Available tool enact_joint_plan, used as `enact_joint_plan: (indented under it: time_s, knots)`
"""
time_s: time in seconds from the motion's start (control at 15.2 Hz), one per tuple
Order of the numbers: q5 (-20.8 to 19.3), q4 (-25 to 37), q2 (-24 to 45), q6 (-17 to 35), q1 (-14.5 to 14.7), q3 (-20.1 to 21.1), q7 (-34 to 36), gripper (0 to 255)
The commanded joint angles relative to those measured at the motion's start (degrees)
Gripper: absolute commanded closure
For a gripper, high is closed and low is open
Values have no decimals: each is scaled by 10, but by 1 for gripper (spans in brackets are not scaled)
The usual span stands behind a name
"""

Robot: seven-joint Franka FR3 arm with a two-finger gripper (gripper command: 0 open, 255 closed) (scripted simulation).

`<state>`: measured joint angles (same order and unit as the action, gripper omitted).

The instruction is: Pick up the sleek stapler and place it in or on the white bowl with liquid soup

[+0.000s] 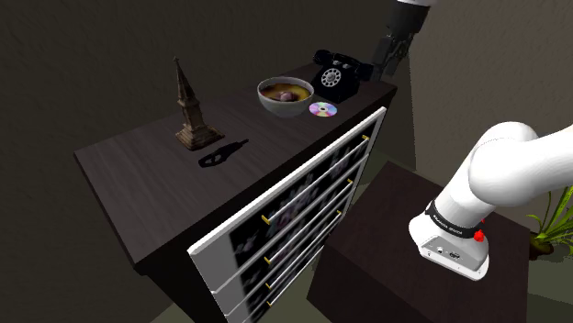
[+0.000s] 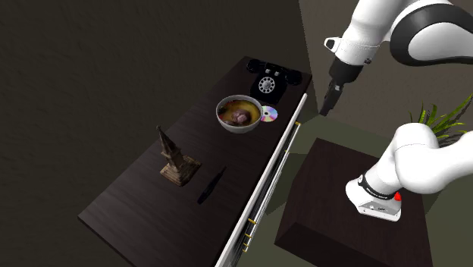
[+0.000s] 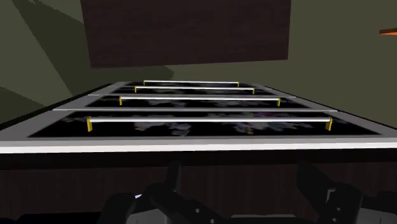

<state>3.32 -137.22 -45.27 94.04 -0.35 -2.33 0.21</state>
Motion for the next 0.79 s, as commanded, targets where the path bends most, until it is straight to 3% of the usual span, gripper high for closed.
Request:
enact_joint_plan:
  time_s: [0.0, 0.73]
  knots:
    - [0, 0, 0, 0, 0, 0, 0, 0]
    - [-3, 107, 238, 121, 82, -3, -182, 0]
